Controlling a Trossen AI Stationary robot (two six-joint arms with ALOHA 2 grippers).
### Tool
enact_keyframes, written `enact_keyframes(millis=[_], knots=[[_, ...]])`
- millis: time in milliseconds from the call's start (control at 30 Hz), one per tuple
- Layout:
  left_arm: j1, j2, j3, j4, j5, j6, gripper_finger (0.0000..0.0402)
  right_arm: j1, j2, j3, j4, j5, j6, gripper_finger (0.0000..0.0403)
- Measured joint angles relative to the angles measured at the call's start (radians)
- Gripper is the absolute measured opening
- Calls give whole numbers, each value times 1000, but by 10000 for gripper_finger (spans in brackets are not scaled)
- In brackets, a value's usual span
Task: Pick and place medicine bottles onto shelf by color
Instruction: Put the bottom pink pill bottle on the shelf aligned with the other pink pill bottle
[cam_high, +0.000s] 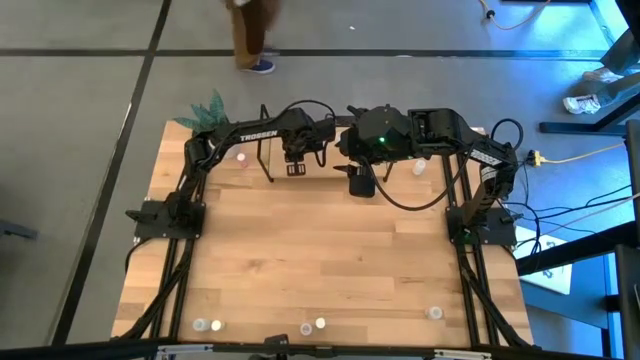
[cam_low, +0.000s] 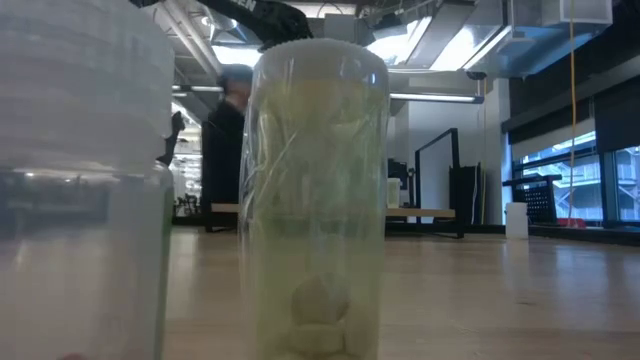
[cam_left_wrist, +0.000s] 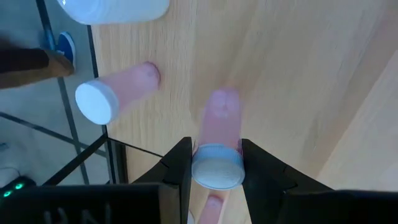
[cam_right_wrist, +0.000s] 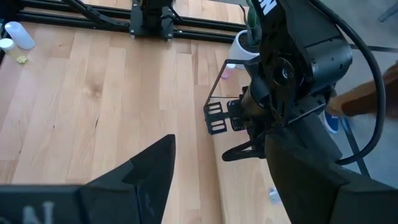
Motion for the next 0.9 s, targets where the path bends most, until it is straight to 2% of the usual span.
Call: enact_keyframes(millis=[400, 900], knots=[[1, 15, 0, -6, -9, -1, 96, 0, 0, 0, 0, 0, 0, 249], [1, 15, 0, -6, -9, 34, 136, 0, 0, 0, 0, 0, 0, 249]])
